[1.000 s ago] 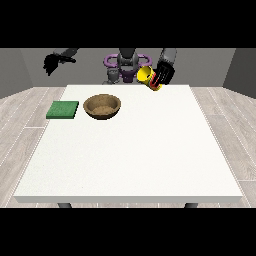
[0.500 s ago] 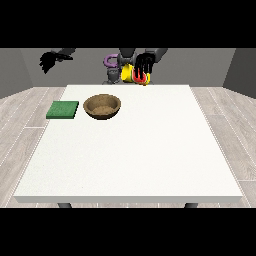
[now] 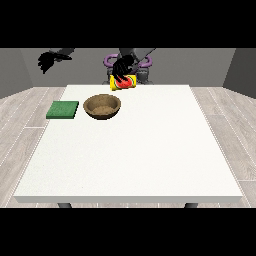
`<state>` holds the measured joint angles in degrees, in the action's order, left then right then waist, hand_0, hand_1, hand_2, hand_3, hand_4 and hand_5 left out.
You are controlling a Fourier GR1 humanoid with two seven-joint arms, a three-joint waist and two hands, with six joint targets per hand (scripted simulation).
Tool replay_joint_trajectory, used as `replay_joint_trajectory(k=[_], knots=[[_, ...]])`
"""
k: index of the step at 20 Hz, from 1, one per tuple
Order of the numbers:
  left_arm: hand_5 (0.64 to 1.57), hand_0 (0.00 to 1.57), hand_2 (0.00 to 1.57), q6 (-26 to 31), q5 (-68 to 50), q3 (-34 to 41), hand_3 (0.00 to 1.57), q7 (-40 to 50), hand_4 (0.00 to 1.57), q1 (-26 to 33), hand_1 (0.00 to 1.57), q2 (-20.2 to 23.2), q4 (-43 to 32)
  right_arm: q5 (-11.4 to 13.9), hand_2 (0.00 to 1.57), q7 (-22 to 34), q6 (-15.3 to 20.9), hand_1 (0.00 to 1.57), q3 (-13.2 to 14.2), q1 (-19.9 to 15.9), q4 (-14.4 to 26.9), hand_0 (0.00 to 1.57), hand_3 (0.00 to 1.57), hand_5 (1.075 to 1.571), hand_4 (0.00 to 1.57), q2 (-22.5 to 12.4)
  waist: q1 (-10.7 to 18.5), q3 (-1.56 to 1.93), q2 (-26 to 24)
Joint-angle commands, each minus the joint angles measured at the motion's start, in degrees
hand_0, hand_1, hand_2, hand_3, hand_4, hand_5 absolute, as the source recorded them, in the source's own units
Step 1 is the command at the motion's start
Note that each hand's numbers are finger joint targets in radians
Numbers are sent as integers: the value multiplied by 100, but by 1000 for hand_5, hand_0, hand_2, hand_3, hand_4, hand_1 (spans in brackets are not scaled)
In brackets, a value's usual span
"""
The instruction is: Pick the cup and pour the ball into the bowl, then pick the bowl and place it on the pad
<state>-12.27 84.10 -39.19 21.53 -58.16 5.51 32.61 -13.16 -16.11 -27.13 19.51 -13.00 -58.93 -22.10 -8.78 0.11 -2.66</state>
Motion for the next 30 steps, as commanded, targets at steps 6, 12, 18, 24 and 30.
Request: replay_joint_trajectory(k=[6,12,18,24,30], knots=[[1137,1449,1571,997,1123,-868,1571,-331,1529,-137,1449,-293,61,98,0,-298,19,0,130,199,374,0,0,1571,0,-94,402,-7,-158],[1136,1449,1571,636,816,-73,1571,-461,1535,-71,1449,124,302,2,0,227,107,0,-7,239,153,0,0,1568,0,71,367,-13,-288],[1196,1236,1543,-931,-1623,2193,1425,35,1513,885,1236,-260,1246,-227,0,250,268,0,352,228,221,0,0,1567,0,-66,1008,-74,-70],[1561,0,0,-1667,-4354,3234,0,-717,419,1816,0,-544,2240,-137,0,210,579,0,116,-124,26,0,0,1567,354,395,923,-155,731],[1563,0,0,-1144,-6870,3107,0,-2293,0,2680,0,-549,3288,178,0,220,1415,0,-128,-444,-180,0,0,1571,252,968,1199,-71,965]])
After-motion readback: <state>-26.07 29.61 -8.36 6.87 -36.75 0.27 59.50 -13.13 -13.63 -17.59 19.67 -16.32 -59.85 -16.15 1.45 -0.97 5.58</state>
